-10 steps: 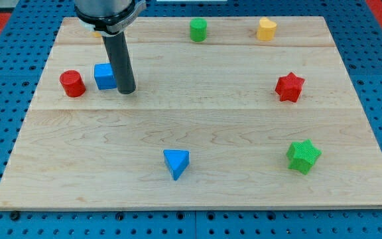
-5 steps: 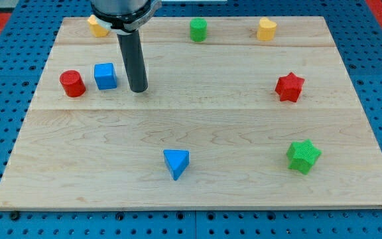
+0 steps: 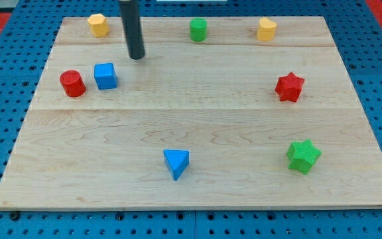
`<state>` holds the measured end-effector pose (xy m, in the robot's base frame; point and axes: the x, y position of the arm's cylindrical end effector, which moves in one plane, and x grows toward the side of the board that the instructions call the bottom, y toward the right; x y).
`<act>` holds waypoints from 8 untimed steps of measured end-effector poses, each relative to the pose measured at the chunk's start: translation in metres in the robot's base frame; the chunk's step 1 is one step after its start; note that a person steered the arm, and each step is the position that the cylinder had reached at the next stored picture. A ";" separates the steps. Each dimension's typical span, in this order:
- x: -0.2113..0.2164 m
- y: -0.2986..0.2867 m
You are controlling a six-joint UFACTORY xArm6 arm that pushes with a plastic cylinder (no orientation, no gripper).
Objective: Move blue cube on left side of blue triangle
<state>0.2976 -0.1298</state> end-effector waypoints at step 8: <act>0.234 -0.047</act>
